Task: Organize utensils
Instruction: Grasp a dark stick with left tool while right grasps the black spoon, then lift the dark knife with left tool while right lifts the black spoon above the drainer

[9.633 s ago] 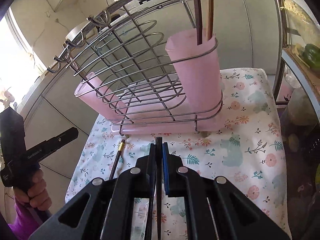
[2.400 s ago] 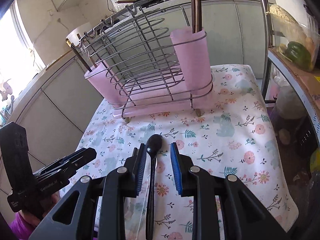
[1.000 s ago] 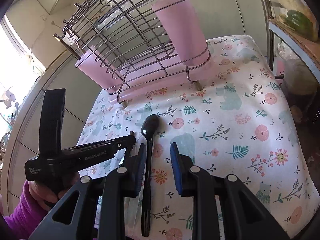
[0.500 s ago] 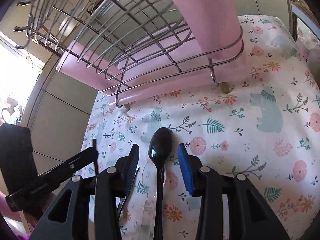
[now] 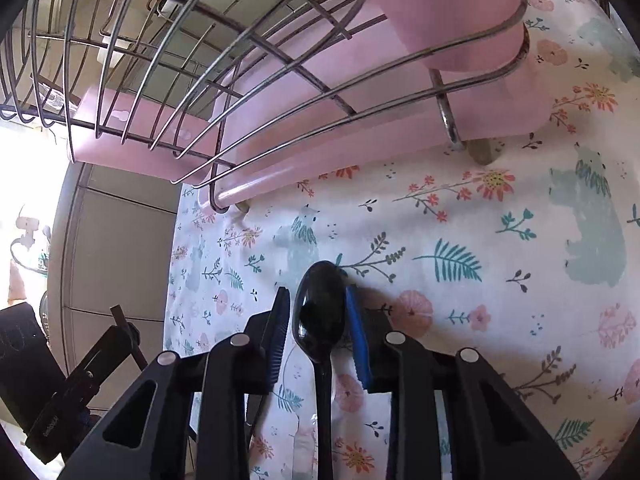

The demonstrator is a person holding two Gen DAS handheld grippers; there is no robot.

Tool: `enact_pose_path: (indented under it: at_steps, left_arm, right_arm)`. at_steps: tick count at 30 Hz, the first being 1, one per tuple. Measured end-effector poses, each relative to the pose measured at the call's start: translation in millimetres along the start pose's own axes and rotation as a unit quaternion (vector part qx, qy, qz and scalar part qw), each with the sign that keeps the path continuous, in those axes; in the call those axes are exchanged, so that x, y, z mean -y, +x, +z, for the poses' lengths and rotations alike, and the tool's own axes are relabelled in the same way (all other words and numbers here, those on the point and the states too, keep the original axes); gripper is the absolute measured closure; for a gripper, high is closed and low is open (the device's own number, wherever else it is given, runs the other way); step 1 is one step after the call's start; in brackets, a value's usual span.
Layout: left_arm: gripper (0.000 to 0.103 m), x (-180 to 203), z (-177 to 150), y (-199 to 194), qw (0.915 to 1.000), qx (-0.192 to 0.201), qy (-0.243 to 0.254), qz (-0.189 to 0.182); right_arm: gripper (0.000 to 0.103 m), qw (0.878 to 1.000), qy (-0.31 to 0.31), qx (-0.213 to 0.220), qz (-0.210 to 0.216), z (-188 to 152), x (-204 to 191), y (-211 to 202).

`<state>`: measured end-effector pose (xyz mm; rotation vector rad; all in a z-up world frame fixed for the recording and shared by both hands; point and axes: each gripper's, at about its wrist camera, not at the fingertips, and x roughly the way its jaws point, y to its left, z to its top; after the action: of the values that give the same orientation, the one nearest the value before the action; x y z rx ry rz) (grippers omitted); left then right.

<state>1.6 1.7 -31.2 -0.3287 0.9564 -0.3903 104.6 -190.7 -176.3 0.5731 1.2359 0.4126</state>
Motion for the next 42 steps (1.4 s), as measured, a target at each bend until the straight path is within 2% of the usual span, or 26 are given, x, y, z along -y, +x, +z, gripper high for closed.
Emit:
enact_pose_path:
  at_steps: [4,8,14,16,19,22,25,27,29,38,42]
  left_arm:
    - [0.097,-2,-2,-4,1.0,0.008,-0.002,-0.003]
    - [0.097,-2,-3,-12,0.9998,0.019,-0.003,-0.006]
    - [0.097,4,-3,-28,0.9989,0.046,-0.004,-0.013]
    - [0.097,6,-4,-32,0.9985,0.052,-0.003,-0.017]
    - [0.097,11,-5,-36,0.9979,0.061,0.002,-0.021]
    - [0.097,17,-7,-36,0.9976,0.067,0.014,-0.011]
    - [0.097,23,-9,-35,0.9972,0.07,0.025,-0.004]
    - [0.097,26,-10,-34,0.9969,0.072,0.031,-0.001]
    - [0.097,29,-11,-33,0.9968,0.073,0.034,0.0]
    - [0.097,38,-14,-33,0.9962,0.075,0.045,-0.001]
    - [0.097,40,-15,-35,0.9962,0.075,0.045,-0.005]
  right_arm:
    - [0.091,1.0,0.011,0.007,0.022,-3,2,0]
    - [0.101,0.998,0.01,0.035,0.05,-9,2,-17]
    - [0.101,0.993,-0.01,0.093,0.079,-21,-3,-54]
    - [0.101,0.988,-0.02,0.124,0.085,-26,-4,-69]
    - [0.101,0.978,-0.037,0.182,0.098,-33,-8,-92]
    - [0.101,0.96,-0.057,0.249,0.113,-41,-11,-115]
    - [0.101,0.937,-0.086,0.321,0.11,-53,-10,-138]
    - [0.101,0.927,-0.096,0.347,0.107,-60,-6,-148]
    - [0.101,0.922,-0.099,0.356,0.111,-66,-2,-149]
    - [0.101,0.921,-0.103,0.358,0.109,-99,12,-153]
    - [0.101,0.912,-0.111,0.378,0.11,-102,9,-166]
